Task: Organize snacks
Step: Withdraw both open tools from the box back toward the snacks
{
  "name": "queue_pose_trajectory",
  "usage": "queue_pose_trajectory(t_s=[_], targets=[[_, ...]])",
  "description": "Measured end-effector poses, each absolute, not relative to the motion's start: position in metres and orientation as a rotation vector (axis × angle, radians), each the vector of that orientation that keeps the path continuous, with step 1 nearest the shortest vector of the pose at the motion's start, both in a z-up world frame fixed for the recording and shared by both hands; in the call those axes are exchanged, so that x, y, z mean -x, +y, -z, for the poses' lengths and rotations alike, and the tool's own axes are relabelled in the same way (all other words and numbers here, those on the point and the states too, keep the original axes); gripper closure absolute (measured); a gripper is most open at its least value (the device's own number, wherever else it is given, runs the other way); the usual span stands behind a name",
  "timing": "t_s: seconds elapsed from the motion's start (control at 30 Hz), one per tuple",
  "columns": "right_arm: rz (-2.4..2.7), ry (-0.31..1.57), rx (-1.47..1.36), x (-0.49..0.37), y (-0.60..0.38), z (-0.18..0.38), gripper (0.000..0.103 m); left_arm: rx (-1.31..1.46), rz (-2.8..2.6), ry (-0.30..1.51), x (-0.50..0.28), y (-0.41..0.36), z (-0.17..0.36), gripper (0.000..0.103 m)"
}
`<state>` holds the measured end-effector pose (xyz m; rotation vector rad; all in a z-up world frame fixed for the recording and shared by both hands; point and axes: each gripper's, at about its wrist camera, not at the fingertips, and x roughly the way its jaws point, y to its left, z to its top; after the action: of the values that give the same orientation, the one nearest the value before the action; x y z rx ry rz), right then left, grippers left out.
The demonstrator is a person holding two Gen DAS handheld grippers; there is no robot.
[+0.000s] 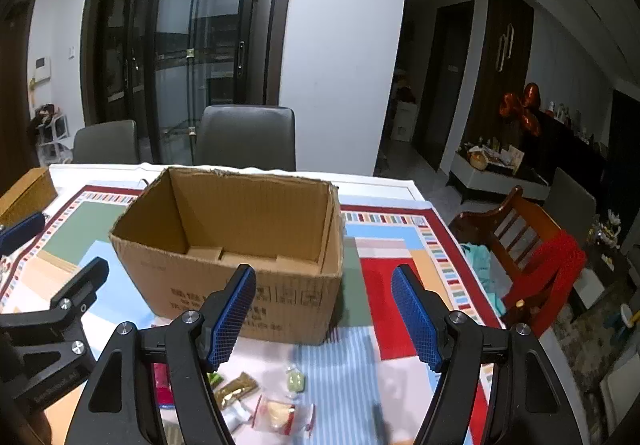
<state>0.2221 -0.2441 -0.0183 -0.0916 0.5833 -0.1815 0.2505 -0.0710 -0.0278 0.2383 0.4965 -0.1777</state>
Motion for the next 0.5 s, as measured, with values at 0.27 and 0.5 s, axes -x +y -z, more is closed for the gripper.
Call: queue_pose_trajectory(t_s=[0.27,0.5], targets=[[0.203,0.621,0.048,-0.213,-0.244,0.029,0.032,-0.233,0.181,0.542,-0.245,-0.067,0.042,0.017],[0.205,0.694,-0.012,-0.205,-0.238,0.044,0.032,-0.193,0.156,0.618,-0.245,-0.060,0.055,0.017]])
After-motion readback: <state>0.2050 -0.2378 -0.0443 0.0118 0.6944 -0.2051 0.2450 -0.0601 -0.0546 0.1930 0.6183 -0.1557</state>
